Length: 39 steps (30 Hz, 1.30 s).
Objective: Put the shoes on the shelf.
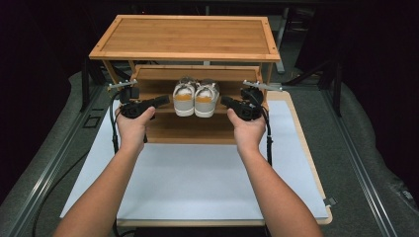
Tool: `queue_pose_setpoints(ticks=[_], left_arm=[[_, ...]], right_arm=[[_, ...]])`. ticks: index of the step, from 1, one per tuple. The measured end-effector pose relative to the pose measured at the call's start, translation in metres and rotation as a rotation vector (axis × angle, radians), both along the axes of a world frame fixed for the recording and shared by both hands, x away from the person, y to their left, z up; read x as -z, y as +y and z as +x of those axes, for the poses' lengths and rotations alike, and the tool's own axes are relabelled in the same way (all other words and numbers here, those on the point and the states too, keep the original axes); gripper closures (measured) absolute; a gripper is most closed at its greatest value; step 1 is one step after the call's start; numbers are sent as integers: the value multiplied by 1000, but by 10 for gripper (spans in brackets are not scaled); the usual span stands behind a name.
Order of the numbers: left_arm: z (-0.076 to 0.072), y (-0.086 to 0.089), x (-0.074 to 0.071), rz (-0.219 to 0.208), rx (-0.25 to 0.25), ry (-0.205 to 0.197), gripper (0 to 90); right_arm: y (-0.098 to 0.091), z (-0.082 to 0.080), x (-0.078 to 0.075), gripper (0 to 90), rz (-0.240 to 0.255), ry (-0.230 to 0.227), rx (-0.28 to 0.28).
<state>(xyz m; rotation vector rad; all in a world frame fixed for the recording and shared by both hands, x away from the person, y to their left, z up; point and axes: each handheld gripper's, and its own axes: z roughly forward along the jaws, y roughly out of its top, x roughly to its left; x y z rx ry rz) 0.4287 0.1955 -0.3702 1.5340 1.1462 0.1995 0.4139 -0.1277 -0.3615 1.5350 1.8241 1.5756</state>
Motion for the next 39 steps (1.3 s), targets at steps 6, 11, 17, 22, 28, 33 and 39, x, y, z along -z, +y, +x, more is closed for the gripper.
queue_pose_setpoints(ticks=[6,11,17,22,28,33,39], left_arm=[[7,-3,5,-6,-4,15,899],[12,-6,8,10,4,19,900],[14,-9,6,37,7,13,900],[15,-10,5,34,9,27,900],[19,-9,7,4,18,37,900],[23,-10,8,-6,10,38,900],[30,-13,6,19,-6,32,900]], right_arm=[[-3,8,6,900,-8,11,-26],[1,14,8,900,8,23,-44],[8,16,11,900,7,34,-55],[10,17,9,900,-7,49,-32],[11,20,9,900,-2,39,-26],[10,24,9,900,1,42,-20],[9,30,9,900,3,59,-14]])
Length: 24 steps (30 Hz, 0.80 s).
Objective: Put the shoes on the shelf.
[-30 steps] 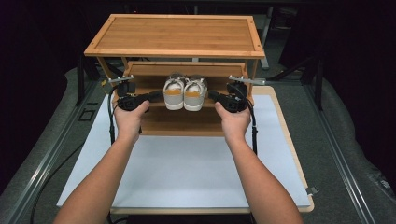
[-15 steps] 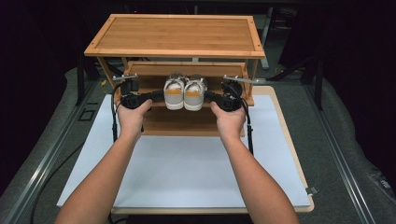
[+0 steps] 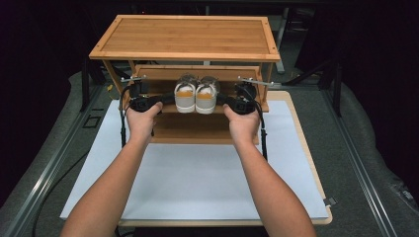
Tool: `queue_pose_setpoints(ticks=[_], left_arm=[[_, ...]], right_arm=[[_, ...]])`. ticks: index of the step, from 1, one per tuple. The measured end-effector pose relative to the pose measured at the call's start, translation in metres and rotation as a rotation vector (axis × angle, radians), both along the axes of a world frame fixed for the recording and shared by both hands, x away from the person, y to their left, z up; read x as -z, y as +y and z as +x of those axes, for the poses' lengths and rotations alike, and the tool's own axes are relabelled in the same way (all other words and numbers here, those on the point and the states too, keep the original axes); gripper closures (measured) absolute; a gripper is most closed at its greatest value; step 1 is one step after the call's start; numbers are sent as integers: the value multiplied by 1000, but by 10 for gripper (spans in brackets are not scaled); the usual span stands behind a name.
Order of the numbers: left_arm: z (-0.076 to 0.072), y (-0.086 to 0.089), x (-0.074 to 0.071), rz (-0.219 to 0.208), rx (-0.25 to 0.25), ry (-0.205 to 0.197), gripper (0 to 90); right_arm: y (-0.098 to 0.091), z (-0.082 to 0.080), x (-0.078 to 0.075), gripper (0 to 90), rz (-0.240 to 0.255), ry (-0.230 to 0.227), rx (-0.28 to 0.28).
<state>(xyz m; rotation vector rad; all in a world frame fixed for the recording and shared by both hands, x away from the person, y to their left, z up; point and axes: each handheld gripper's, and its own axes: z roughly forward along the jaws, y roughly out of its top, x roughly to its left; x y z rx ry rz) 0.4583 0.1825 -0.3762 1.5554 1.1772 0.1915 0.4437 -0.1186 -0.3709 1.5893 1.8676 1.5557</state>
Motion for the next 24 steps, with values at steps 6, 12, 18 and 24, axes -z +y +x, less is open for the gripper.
queue_pose_setpoints(ticks=[6,12,18,24], left_arm=[[6,-3,-2,20,-10,5,900],[15,-8,-4,48,-24,13,900],[21,-11,-5,66,-37,10,900],[27,-12,-6,80,-41,17,900]], right_arm=[[1,6,1,900,17,-11,11],[-1,16,3,900,40,-4,22],[0,22,0,900,-3,-7,32],[1,28,0,900,3,8,50]])
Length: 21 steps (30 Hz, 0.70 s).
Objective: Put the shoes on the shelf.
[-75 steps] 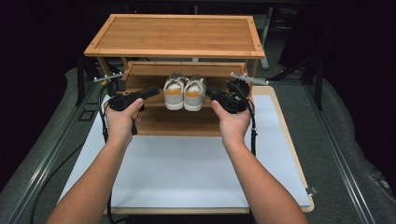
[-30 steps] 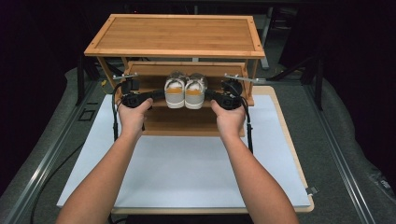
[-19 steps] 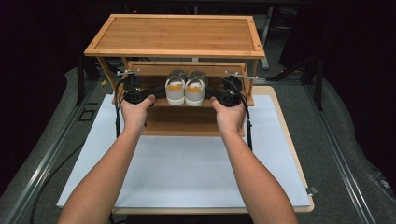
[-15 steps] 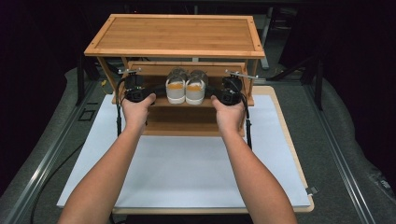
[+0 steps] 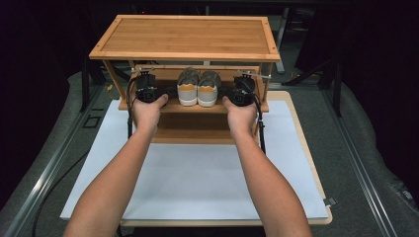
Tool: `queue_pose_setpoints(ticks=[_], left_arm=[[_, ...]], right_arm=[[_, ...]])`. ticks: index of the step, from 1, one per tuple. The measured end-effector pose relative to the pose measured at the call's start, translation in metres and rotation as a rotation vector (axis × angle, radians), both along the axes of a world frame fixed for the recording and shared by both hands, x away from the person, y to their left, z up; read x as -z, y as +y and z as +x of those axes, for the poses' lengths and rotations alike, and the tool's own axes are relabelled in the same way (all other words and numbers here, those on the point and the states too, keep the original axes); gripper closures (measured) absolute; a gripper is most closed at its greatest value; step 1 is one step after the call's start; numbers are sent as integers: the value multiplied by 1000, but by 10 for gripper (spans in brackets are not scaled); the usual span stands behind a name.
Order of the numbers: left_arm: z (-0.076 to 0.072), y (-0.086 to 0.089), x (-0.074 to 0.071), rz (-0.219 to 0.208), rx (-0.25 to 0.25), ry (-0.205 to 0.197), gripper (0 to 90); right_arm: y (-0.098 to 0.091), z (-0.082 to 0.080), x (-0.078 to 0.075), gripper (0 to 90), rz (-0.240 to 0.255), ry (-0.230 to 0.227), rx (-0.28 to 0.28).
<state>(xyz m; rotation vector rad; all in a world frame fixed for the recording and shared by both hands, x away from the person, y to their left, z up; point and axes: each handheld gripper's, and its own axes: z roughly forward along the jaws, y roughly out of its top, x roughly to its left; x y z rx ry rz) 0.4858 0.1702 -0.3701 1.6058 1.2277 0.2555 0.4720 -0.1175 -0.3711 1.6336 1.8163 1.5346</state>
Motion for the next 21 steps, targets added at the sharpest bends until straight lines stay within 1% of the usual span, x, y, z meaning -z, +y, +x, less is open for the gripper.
queue_pose_setpoints(ticks=[1,2,3,4,6,7,8,9,10,11,13,15,17,18,21], left_arm=[[2,-2,-1,2,-8,5,900],[2,-2,-1,2,-8,5,900],[3,-5,-2,16,-23,6,900],[4,-5,-2,17,-22,7,900],[6,-4,-1,3,-26,14,900],[7,-4,0,-6,-24,15,900],[8,-3,0,-4,-19,16,900],[8,-3,0,-4,-19,16,900],[8,-3,1,-9,-18,16,900],[9,-3,1,-12,-20,16,900],[10,-3,2,-13,-17,15,900],[10,-3,3,-12,-18,14,900],[11,-4,2,-2,-17,10,900],[11,-3,3,-7,-14,12,900],[10,-4,2,-4,-17,13,899]], right_arm=[[0,1,1,900,10,1,6],[0,1,1,900,10,1,6],[0,3,1,900,17,1,8],[0,3,1,900,15,1,12],[1,5,0,900,0,-1,18],[2,5,0,900,0,-1,26],[2,5,-1,900,-11,14,14],[2,5,-1,900,-11,14,14],[3,7,-1,900,-10,3,28],[2,8,-1,900,-13,5,24],[2,10,0,900,-17,13,35],[2,10,1,900,-9,7,34],[2,11,1,900,-11,12,40],[2,11,1,900,-8,11,40],[3,9,0,900,-23,18,36]])
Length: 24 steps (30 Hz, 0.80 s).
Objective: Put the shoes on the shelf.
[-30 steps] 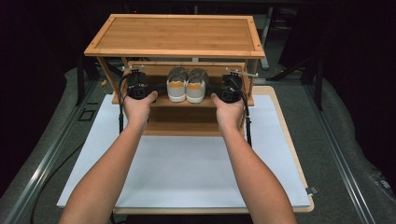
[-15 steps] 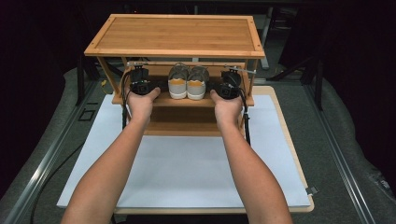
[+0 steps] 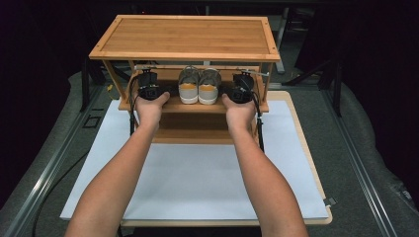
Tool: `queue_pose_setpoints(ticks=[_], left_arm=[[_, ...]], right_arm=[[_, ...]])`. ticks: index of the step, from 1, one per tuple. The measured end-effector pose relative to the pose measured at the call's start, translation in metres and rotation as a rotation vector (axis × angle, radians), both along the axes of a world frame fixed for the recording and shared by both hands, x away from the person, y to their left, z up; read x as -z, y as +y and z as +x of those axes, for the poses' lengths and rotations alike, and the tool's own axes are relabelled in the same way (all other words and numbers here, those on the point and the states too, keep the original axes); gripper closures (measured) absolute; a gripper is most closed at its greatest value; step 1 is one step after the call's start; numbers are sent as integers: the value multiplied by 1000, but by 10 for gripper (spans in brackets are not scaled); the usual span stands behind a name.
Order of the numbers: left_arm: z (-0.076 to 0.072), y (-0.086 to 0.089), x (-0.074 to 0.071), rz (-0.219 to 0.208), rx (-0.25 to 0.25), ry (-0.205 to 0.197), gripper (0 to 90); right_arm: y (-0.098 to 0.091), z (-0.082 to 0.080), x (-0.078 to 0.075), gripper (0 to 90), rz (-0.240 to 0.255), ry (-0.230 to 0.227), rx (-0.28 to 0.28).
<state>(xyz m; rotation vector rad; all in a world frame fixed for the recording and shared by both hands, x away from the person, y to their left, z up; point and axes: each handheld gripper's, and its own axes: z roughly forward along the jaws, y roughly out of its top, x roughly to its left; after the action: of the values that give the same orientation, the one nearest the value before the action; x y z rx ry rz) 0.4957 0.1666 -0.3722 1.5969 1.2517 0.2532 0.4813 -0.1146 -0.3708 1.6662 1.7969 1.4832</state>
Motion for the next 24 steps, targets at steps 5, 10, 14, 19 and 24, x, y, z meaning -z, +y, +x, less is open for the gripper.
queue_pose_setpoints(ticks=[5,10,14,19,24], left_arm=[[-5,1,-2,8,7,-10,892],[-12,8,-3,4,24,-31,857],[-24,13,-4,-19,28,-49,857],[-39,18,-8,-65,67,-64,844],[-53,21,-10,-60,101,-81,823]], right_arm=[[1,-4,-2,900,-3,-29,13],[-1,-11,0,883,-6,-44,-7],[-2,-25,-6,883,-74,-76,-22],[-2,-37,-12,878,-46,-102,-47],[-6,-51,-14,876,-41,-90,-73]])
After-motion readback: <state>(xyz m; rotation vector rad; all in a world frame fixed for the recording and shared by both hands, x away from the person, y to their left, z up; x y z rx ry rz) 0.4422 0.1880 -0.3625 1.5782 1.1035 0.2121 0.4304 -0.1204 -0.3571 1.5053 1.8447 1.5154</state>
